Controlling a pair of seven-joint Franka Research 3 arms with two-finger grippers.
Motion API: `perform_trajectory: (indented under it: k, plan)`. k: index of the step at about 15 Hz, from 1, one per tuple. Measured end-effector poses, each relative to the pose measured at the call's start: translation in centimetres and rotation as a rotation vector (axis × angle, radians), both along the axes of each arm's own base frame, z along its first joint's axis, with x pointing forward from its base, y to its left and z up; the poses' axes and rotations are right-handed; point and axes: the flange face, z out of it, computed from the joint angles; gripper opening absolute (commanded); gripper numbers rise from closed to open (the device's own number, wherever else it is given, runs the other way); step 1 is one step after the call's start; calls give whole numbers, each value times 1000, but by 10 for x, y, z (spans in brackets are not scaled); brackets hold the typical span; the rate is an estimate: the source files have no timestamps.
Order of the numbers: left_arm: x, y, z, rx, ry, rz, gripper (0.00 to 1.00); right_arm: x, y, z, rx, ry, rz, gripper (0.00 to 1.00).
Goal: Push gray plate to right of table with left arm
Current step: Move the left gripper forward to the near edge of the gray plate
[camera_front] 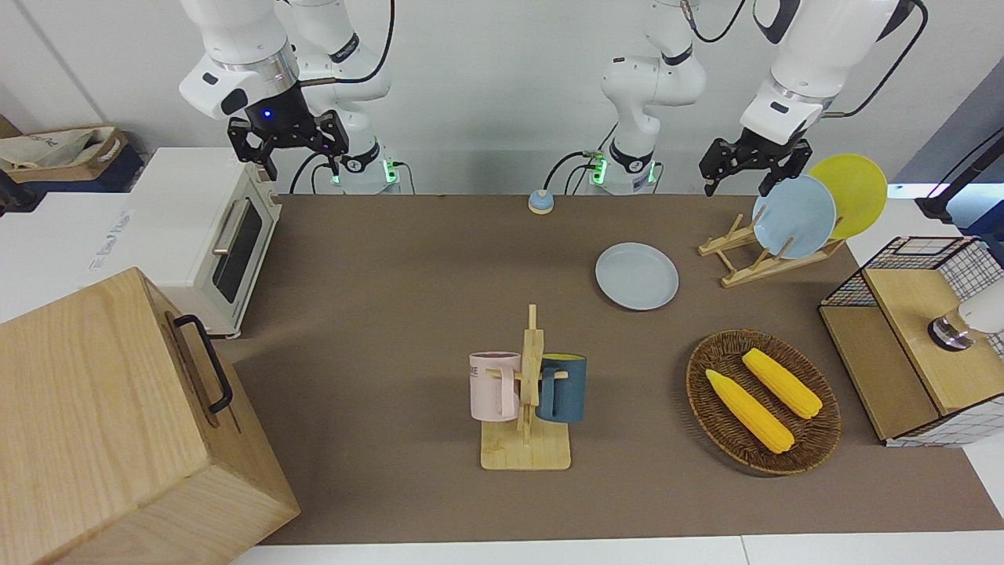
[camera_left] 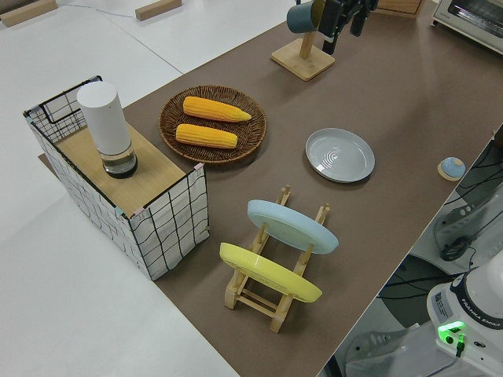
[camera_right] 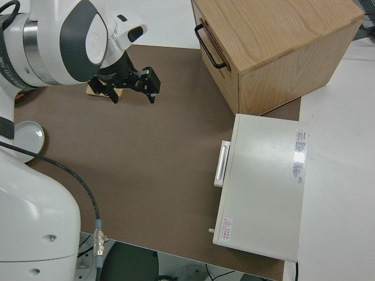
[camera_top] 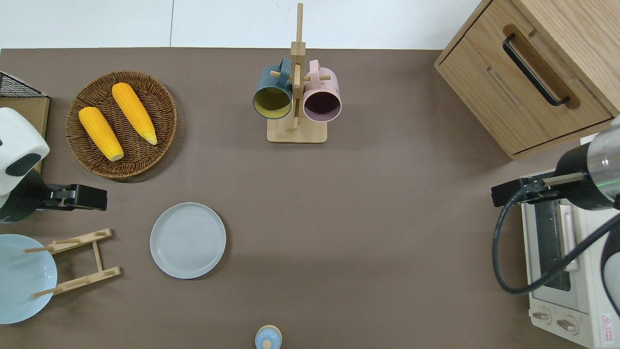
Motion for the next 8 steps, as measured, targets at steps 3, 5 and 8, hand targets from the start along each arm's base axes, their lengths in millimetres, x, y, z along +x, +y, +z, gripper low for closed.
perform_trajectory:
  k: [3,5,8]
  plan:
    - [0,-2,-1,1,2,-4,991,0,0,0,0,0,0,983]
    - [0,-5,-1,1,3,-9,993,0,0,0,0,0,0,983]
    - [0,-5,-2,0,7,-9,993,0,0,0,0,0,0,983]
